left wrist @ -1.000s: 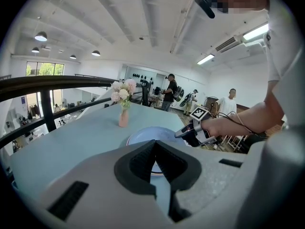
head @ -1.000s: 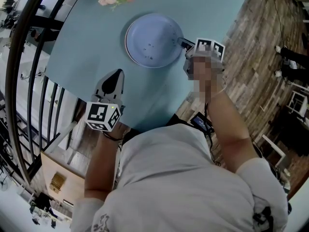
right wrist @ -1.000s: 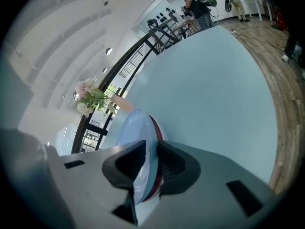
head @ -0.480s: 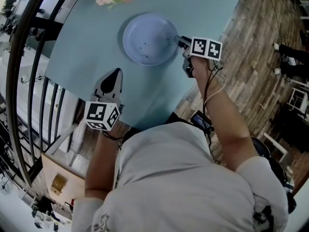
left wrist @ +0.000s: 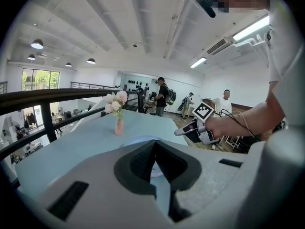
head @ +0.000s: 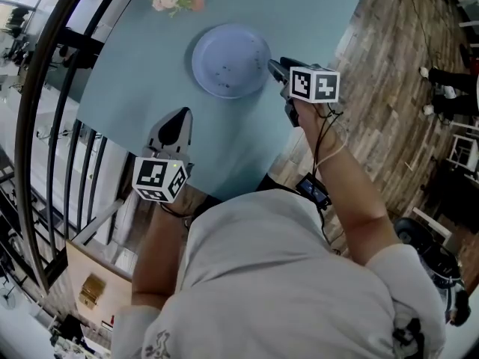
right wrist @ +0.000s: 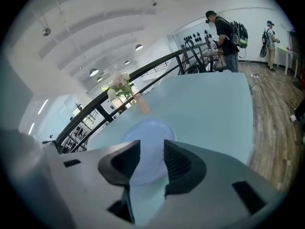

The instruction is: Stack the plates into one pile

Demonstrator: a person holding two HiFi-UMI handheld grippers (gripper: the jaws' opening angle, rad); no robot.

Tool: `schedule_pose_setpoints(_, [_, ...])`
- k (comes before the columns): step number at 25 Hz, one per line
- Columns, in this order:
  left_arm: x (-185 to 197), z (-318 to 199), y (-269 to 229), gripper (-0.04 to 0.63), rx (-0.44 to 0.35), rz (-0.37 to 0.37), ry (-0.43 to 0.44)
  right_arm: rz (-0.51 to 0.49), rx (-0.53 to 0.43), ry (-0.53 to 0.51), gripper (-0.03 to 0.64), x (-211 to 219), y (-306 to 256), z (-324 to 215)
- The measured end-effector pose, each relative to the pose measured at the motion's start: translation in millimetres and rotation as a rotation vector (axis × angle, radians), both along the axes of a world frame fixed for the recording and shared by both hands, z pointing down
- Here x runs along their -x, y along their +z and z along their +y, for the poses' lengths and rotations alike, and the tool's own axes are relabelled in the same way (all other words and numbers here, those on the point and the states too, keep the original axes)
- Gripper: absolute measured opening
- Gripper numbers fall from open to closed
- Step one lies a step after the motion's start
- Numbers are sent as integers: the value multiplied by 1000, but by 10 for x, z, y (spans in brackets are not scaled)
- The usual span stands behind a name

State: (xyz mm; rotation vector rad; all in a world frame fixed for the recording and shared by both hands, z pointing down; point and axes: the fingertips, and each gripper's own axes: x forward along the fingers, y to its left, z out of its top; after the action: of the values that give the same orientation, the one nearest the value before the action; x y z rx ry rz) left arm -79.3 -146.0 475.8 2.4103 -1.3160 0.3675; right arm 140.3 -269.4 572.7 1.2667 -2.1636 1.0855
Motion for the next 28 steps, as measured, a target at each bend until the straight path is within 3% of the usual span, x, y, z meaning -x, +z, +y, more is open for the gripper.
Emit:
schedule_pose_setpoints(10, [6, 412, -267, 5, -44, 17, 42, 94, -141, -84, 112, 223, -508, 635])
schedule_pose_setpoints(21, [168, 855, -647, 5, -109, 50, 150, 167, -333, -55, 6, 518, -1123, 1509])
schedule_pose_setpoints(28, [362, 1175, -798, 5, -132, 62, 214, 216, -456, -96, 6, 777, -1452, 2070])
